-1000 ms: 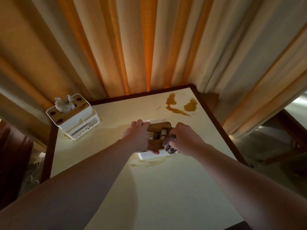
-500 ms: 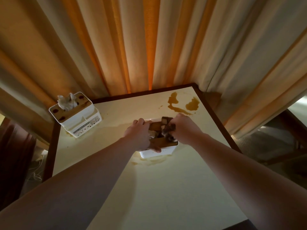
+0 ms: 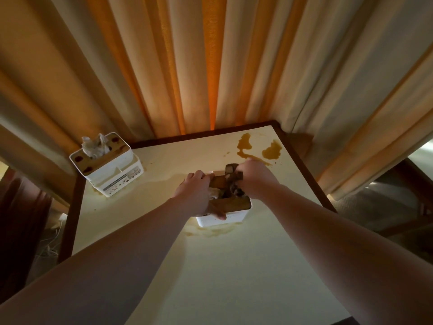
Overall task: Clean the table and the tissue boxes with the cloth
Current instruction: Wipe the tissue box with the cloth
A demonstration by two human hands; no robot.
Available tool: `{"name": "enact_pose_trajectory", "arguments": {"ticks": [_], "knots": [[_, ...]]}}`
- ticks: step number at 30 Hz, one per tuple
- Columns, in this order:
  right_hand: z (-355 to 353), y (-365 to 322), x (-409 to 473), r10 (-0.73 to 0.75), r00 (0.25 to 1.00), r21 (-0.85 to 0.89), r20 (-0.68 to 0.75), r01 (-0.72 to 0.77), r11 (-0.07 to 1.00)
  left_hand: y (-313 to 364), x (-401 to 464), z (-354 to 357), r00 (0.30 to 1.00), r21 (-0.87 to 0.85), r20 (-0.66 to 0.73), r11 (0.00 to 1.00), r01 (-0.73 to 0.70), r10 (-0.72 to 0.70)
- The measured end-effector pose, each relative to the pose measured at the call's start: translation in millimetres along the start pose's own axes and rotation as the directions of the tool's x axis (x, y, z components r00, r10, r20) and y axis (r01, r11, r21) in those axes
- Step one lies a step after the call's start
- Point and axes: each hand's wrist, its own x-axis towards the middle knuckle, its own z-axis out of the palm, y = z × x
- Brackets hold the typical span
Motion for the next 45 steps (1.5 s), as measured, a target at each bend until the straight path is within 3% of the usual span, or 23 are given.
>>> {"name": "enact_pose_trajectory", "arguments": {"ticks": [6, 15, 22, 26, 34, 39, 42, 45], "knots": [[3.4, 2.1, 0.4, 0.001, 1.0, 0.035, 0.002, -0.001, 0.999, -0.9, 1.7, 2.6, 1.0, 0.012, -0.005, 1.0, -0.011, 0.011], [20.6, 23.3, -68.0, -0.006, 0.999, 0.11, 0.053, 0.0, 0.994, 1.9, -5.1, 3.6, 1.0, -0.068, -0.003, 0.997, 0.026, -0.027], [16.0, 12.8, -32.1, 0.006, 0.998, 0.096, -0.07, 0.001, 0.995, 3.8, -9.8, 5.0, 0.999, -0.062, -0.016, 0.997, 0.034, -0.035], [13.7, 5.7, -5.4, 0.021, 0.997, 0.091, -0.068, -0.015, 0.996, 6.9, -12.3, 5.2, 0.998, -0.033, -0.032, 0.998, 0.062, -0.063], [17.0, 37.7, -33.0, 0.083, 0.985, 0.245, -0.153, -0.044, 0.969, 25.3, -22.8, 10.7, 0.968, 0.023, -0.136, 0.977, 0.214, -0.209], [8.5, 57.5, -46.3, 0.11, 0.978, 0.25, -0.18, -0.062, 0.966, 16.6, -18.9, -5.4, 0.99, 0.06, -0.037, 0.989, 0.139, -0.137], [5.4, 65.5, -51.0, 0.097, 0.981, 0.235, -0.167, -0.056, 0.97, 2.8, -9.3, -23.2, 0.987, 0.014, 0.158, 0.999, -0.032, 0.029], [8.2, 72.3, -54.2, 0.083, 0.981, 0.239, -0.175, -0.039, 0.97, -2.6, 0.1, -42.6, 0.942, 0.097, 0.306, 0.979, -0.177, 0.14]]}}
